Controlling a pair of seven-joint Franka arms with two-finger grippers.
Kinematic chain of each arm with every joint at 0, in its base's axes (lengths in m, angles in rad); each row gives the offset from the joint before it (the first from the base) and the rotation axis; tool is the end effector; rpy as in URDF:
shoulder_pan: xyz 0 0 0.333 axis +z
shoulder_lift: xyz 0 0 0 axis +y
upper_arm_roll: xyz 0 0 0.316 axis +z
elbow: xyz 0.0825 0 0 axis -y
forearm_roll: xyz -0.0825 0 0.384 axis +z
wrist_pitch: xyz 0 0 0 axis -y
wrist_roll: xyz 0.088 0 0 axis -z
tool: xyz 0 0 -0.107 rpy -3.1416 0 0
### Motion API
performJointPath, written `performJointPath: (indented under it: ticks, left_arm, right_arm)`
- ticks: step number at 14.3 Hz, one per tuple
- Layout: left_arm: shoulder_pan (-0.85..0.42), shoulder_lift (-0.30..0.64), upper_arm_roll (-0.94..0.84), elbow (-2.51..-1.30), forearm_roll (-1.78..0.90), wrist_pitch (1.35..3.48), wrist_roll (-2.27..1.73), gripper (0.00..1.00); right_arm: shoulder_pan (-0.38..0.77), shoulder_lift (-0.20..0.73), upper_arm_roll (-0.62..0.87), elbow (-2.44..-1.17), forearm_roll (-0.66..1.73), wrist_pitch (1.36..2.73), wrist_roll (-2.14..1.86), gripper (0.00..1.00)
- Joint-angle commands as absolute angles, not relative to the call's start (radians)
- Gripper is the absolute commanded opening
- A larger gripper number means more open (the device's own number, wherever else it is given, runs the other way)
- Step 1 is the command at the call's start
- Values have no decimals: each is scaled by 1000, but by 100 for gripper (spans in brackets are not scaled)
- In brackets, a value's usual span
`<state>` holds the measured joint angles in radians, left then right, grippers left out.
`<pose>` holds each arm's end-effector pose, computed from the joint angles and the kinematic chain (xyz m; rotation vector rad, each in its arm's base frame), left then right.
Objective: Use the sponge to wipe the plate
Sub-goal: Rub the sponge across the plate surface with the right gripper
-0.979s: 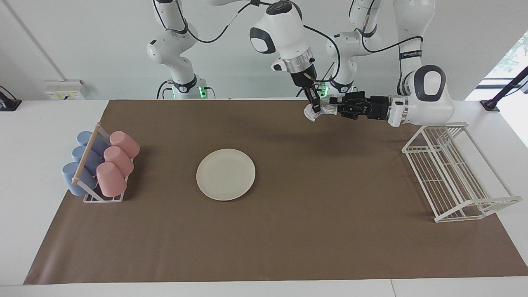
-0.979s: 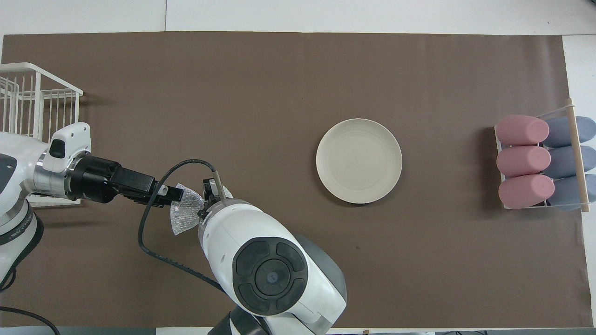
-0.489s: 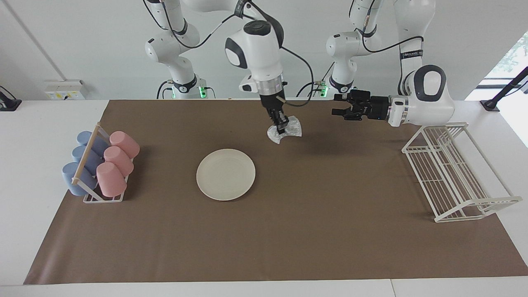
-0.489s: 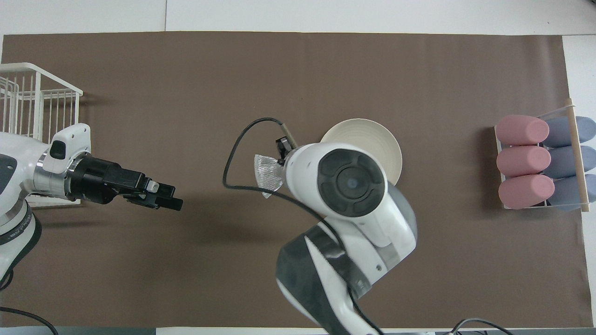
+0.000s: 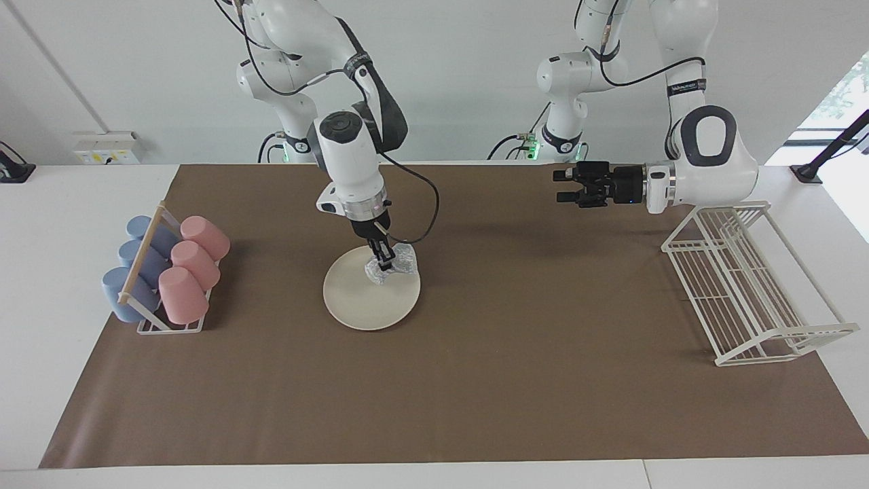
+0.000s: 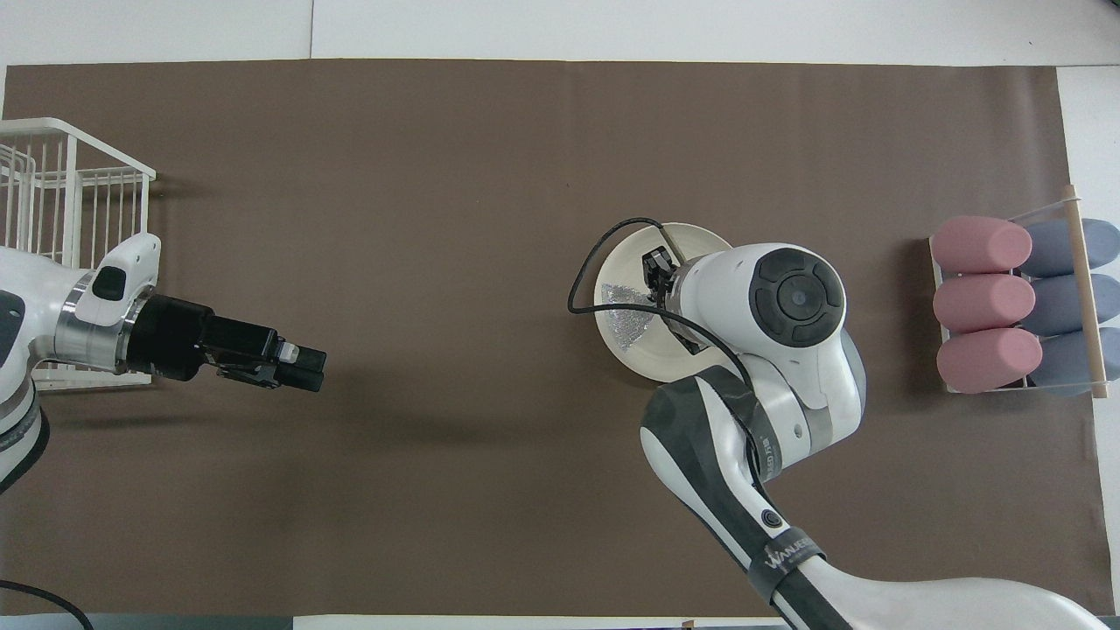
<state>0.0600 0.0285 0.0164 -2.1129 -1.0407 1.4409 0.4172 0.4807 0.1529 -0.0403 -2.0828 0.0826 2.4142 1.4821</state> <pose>0.4952 -0.0638 0.4188 1.9508 -0.0737 -0.4040 0.5318 0.2517 0.3712 -2.5279 1.5455 -0.0859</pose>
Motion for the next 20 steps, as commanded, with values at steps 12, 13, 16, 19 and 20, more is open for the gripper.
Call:
performJointPath:
  ticks: [12,13,16,19,20]
  left_arm:
    - [77,9,17,-1947,-471,1643,351,100]
    - [68,11,17,-1945,-401,1663,335,100]
    - [58,8,11,-1942,-230,1706,327,100]
    - [60,8,11,-1944,-225,1706,327,100]
    - [60,8,11,-1944,-225,1707,325,100]
  right_arm:
    - [407,236,-34,-2163,94,2533,1303,0]
    - [394,236,-35,-2163,94,2533,1264,0]
    - [359,238,-35,-2163,94,2531,1184,0]
    - [353,238,-34,-2163,94,2533,1166,0]
    - [365,238,-34,-2164,94,2533,1176,0]
